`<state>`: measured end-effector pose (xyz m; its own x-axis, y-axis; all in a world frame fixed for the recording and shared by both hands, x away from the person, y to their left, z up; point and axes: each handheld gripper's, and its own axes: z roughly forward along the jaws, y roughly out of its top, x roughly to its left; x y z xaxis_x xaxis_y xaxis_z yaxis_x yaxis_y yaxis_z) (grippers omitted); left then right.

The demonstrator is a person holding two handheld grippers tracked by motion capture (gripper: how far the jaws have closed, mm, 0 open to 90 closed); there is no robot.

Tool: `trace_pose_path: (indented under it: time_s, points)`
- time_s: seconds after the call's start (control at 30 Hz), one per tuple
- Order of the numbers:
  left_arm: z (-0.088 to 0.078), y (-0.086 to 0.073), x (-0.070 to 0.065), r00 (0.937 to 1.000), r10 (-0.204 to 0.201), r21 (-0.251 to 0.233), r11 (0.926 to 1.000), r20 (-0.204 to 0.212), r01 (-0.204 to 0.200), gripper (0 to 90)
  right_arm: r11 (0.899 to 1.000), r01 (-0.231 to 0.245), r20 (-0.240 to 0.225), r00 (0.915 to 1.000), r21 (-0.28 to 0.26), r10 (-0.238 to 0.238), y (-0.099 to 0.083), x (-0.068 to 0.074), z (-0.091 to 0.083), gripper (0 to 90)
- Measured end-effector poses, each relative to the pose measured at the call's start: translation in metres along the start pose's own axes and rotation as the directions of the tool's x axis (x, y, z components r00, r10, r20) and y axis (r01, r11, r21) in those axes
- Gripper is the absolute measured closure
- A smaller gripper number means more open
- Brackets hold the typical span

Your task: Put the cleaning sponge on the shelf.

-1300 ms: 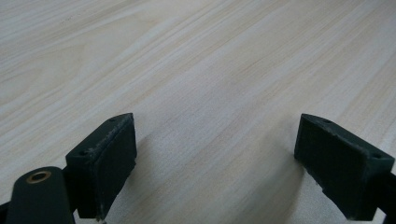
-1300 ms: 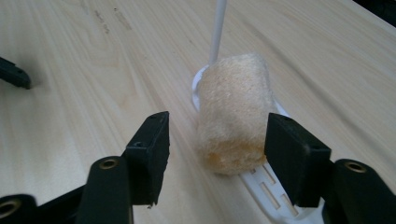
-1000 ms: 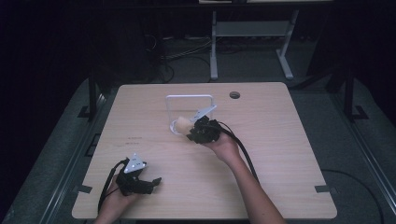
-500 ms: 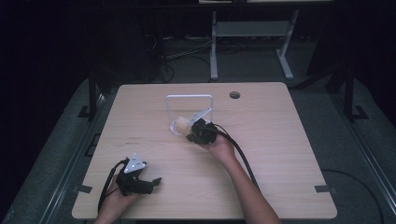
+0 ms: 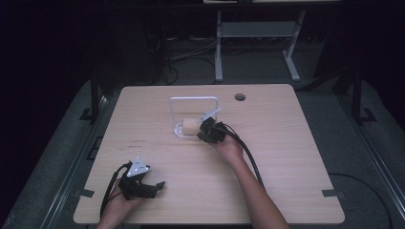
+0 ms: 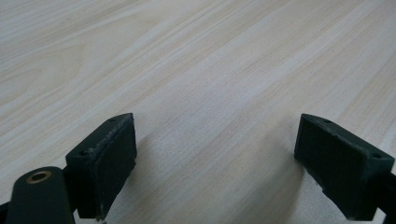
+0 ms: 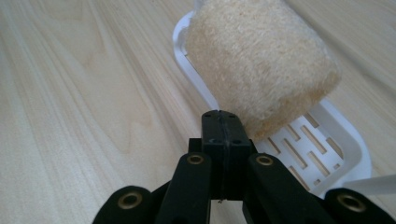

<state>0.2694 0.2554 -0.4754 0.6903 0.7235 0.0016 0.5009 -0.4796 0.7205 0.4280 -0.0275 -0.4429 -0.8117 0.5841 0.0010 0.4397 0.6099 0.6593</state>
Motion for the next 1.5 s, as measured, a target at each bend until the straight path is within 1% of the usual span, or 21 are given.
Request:
trace_pose_path:
  time_s: [0.1, 0.2, 0.23, 0.37, 0.5, 0.53, 0.6, 0.73, 0.87, 0.97, 1.03, 1.27, 1.37, 1.4, 1.5]
  points:
    - [0.0, 0.0, 0.0, 1.0, 0.001, 0.002, 1.0, 0.0, -0.001, 12.2, 1.0, 0.003, 0.013, 0.9999, 0.0, -0.003, -0.001, -0.002, 0.0, 89.9]
    - [0.0, 0.0, 0.0, 1.0, 0.002, 0.0, 1.0, -0.002, -0.002, 12.2, 1.0, -0.008, 0.003, 1.0, -0.012, 0.008, -0.002, -0.003, -0.003, 89.8]
    - [0.0, 0.0, 0.0, 1.0, 0.004, 0.003, 1.0, 0.001, -0.004, 12.2, 1.0, -0.004, 0.0, 1.0, -0.018, 0.004, -0.003, -0.003, -0.004, 89.8]
    - [0.0, 0.0, 0.0, 1.0, 0.004, 0.003, 1.0, -0.001, -0.004, 12.2, 0.999, 0.002, -0.008, 1.0, -0.032, -0.002, -0.007, -0.001, -0.013, 84.9]
    - [0.0, 0.0, 0.0, 1.0, 0.001, 0.001, 1.0, -0.001, -0.001, 12.2, 0.999, -0.009, -0.017, 0.9998, -0.038, 0.008, -0.013, 0.0, -0.024, 76.4]
    - [0.0, 0.0, 0.0, 1.0, 0.001, -0.001, 1.0, -0.001, -0.001, 12.2, 0.999, -0.001, -0.011, 0.9999, -0.035, 0.0, -0.015, 0.001, -0.026, 74.1]
    - [0.0, 0.0, 0.0, 1.0, 0.006, 0.005, 1.0, -0.001, -0.006, 12.2, 0.999, -0.002, -0.004, 1.0, -0.036, 0.002, -0.019, 0.002, -0.032, 68.7]
    - [0.0, 0.0, 0.0, 1.0, 0.002, -0.001, 1.0, -0.001, -0.002, 12.2, 0.999, -0.03, -0.002, 0.9995, -0.04, 0.03, -0.028, 0.002, -0.041, 60.0]
    - [0.0, 0.0, 0.0, 1.0, -0.001, -0.003, 1.0, -0.001, 0.001, 12.2, 0.999, -0.037, 0.015, 0.9992, -0.041, 0.037, -0.037, 0.0, -0.049, 49.1]
    - [0.0, 0.0, 0.0, 1.0, 0.006, 0.001, 1.0, -0.002, -0.006, 12.2, 0.998, -0.047, 0.032, 0.9983, -0.042, 0.048, -0.044, -0.001, -0.054, 41.7]
    - [0.0, 0.0, 0.0, 1.0, 0.007, 0.001, 1.0, -0.002, -0.007, 12.2, 0.996, -0.069, 0.027, 0.9971, -0.052, 0.071, -0.05, -0.003, -0.058, 37.8]
    - [0.0, 0.0, 0.0, 1.0, 0.005, -0.001, 1.0, -0.002, -0.005, 12.2, 0.995, -0.094, 0.06, 0.9935, -0.046, 0.097, -0.073, -0.005, -0.069, 21.9]
    - [0.0, 0.0, 0.0, 1.0, 0.005, -0.001, 1.0, -0.002, -0.005, 12.2, 0.994, -0.1, 0.077, 0.9917, -0.042, 0.103, -0.083, -0.006, -0.074, 17.8]
    - [0.0, 0.0, 0.0, 1.0, 0.005, -0.001, 1.0, -0.002, -0.005, 12.2, 0.993, -0.11, 0.083, 0.9901, -0.037, 0.113, -0.087, -0.007, -0.077, 17.2]
    - [0.0, 0.0, 0.0, 1.0, 0.005, -0.001, 1.0, -0.002, -0.005, 12.2, 0.99, -0.129, 0.087, 0.9873, -0.048, 0.133, -0.097, -0.008, -0.084, 14.6]
